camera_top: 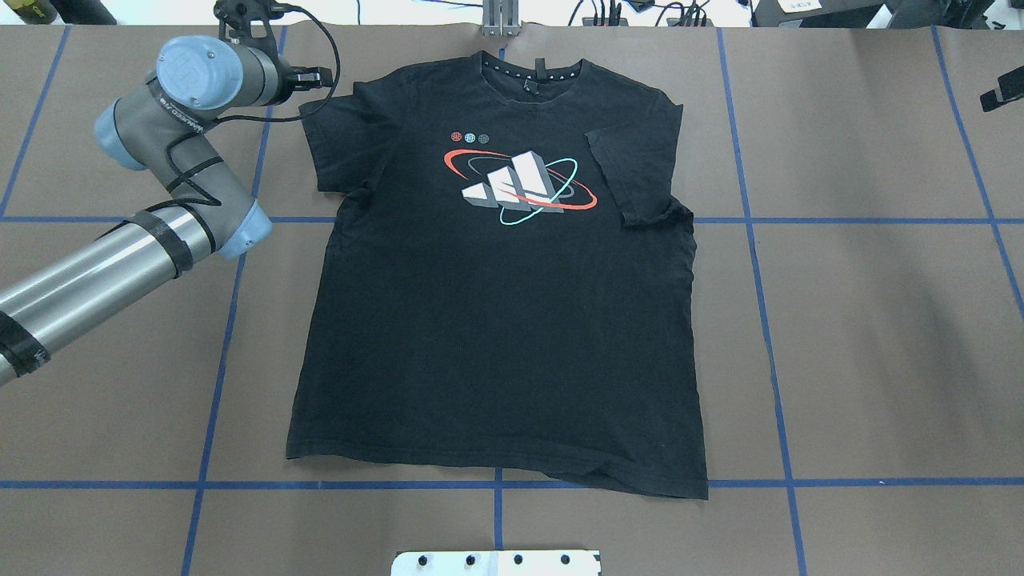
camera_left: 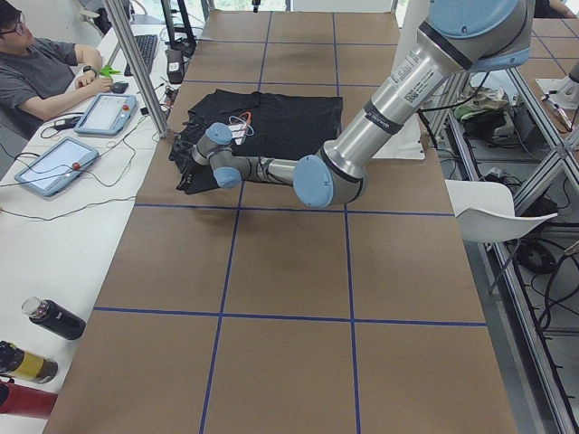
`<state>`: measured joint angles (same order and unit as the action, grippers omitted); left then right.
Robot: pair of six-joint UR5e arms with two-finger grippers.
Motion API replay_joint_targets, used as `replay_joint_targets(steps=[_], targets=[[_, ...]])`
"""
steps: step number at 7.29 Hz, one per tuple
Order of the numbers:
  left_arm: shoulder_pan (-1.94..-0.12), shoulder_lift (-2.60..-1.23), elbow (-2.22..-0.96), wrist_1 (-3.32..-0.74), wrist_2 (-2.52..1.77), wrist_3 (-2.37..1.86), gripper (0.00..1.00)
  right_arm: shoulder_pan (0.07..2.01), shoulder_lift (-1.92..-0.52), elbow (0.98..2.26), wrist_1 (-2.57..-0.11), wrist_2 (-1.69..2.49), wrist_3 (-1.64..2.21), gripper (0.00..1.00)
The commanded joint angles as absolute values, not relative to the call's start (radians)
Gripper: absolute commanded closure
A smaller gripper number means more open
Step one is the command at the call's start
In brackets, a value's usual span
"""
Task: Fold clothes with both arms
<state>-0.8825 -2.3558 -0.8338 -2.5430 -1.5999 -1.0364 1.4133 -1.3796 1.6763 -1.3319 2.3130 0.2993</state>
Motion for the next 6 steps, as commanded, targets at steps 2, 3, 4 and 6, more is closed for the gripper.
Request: replay_joint_targets(steps=[2,3,4,6], targets=[[-0.862,-2.356,-0.792,-2.566,-1.598,-1.007,0.38,1.413,-1.376,1.674,-1.333,2.307,0.299,0.00],[-0.862,-2.356,-0.770,-2.589,-1.598,-1.005,0.40,1.411,-1.376,1.674,-1.333,2.307,0.299,0.00],[-0.862,-2.356,-0.766,-2.591,-1.598,-1.006,0.41,1.408,-1.374,1.674,-1.333,2.307,0.299,0.00],[-0.862,-2.356,-0.765,-2.591,-1.598,-1.005,0.57,1.408,-1.374,1.675,-1.331,2.307,0.299,0.00]])
